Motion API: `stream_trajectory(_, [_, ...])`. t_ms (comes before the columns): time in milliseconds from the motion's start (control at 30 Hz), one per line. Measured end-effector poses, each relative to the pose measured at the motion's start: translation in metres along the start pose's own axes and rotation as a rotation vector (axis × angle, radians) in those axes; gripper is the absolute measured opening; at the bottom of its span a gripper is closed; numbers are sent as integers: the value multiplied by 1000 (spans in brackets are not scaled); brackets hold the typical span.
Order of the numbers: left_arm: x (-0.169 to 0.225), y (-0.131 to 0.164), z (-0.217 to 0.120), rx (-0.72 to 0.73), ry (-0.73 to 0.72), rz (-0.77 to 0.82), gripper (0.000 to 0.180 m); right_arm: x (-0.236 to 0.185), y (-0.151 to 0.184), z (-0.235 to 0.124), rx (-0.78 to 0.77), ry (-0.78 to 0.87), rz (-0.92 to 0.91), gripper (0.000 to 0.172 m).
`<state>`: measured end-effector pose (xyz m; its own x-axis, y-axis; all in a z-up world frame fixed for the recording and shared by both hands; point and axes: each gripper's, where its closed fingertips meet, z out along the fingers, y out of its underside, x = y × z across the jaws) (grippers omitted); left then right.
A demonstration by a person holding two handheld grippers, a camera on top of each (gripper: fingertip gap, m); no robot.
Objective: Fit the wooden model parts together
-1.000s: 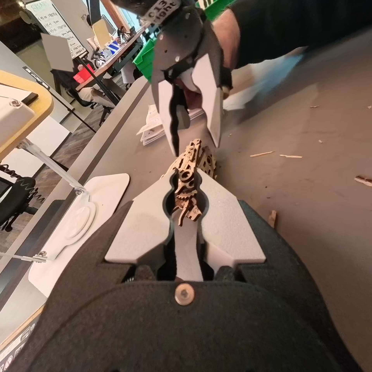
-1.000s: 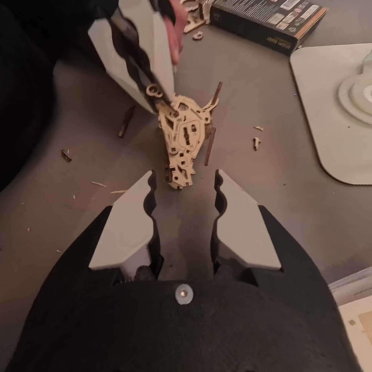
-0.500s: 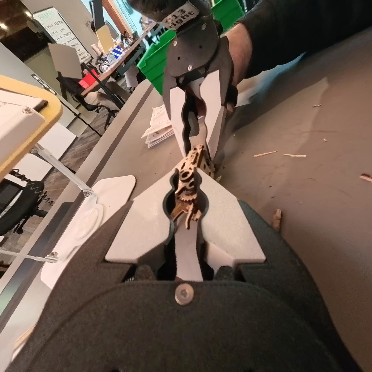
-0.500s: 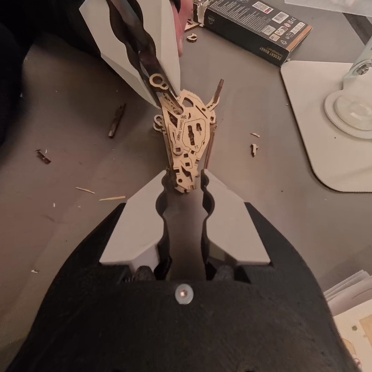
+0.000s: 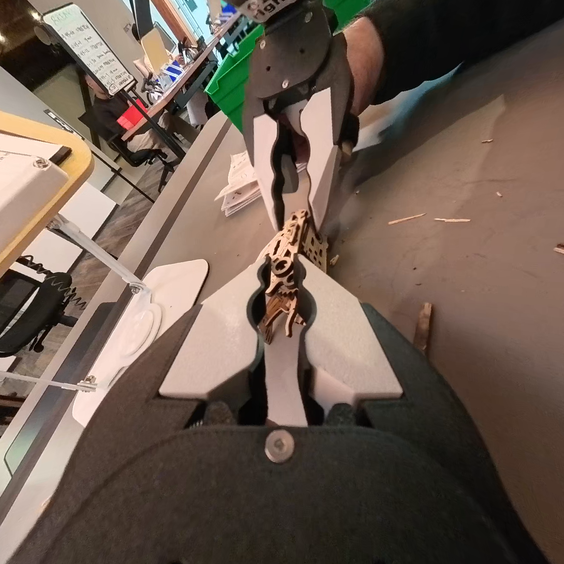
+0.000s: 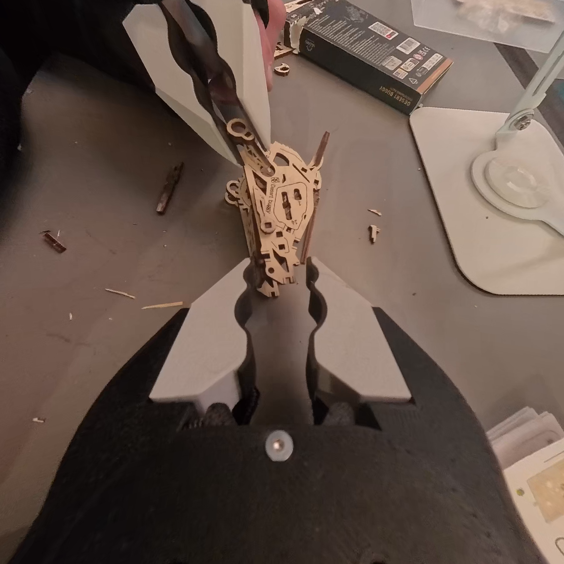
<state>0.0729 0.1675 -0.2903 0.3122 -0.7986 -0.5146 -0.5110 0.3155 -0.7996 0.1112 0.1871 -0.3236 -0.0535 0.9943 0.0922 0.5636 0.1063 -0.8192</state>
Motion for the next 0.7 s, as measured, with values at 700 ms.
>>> stream_trajectory(700, [-1, 1, 3, -7, 1, 10, 11, -3, -13, -17, 60, 57, -163, 13])
